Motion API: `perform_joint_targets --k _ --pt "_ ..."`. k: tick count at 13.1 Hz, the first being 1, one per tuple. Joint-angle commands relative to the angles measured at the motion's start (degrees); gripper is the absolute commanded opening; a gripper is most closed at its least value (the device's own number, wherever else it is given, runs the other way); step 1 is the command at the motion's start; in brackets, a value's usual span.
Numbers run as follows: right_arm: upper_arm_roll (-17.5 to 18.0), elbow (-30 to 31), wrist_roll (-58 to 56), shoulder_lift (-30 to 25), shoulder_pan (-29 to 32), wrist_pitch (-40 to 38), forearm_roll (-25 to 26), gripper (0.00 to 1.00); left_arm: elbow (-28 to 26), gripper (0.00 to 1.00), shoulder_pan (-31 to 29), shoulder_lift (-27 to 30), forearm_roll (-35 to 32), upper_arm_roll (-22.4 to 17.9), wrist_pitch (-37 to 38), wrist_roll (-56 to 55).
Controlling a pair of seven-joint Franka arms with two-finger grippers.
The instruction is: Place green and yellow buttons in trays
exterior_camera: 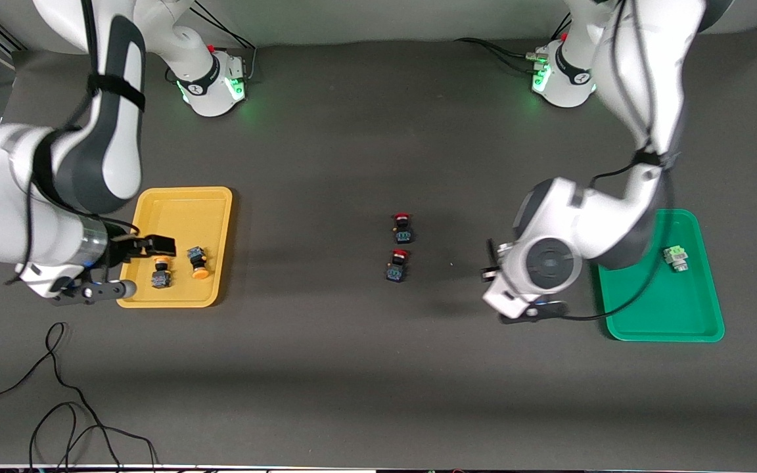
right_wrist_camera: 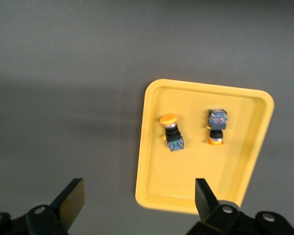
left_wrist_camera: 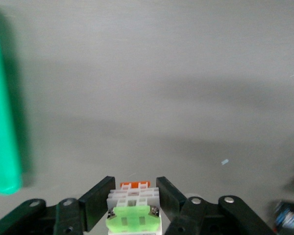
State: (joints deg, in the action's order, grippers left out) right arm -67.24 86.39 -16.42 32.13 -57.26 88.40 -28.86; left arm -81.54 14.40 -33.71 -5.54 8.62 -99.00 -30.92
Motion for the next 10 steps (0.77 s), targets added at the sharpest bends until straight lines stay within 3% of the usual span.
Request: perform_joint_targets --k 1,6,8,10 --pt "-2.45 -3.85 1.31 -1.46 -0.05 -4.54 1.7 1.0 -1.52 0.0 -6.11 5.31 -1.48 -0.27 7.57 8.91" --pt "-1.5 -4.74 3.05 -8.56 -1.98 -5.25 11.53 1.0 -3.7 0.0 -17.27 7.7 -6.94 -0.18 10.85 23.87" --pt "4.1 -4.47 4.55 -13.13 1.25 -5.25 16.79 1.0 -7.3 0.0 -21.23 7.7 -7.11 -0.18 6.92 27.12" --pt "14.54 -3.69 8.67 -18.48 8.35 -5.25 22.33 1.0 -13.44 0.0 -24.84 8.92 -7.11 -0.18 -0.02 30.64"
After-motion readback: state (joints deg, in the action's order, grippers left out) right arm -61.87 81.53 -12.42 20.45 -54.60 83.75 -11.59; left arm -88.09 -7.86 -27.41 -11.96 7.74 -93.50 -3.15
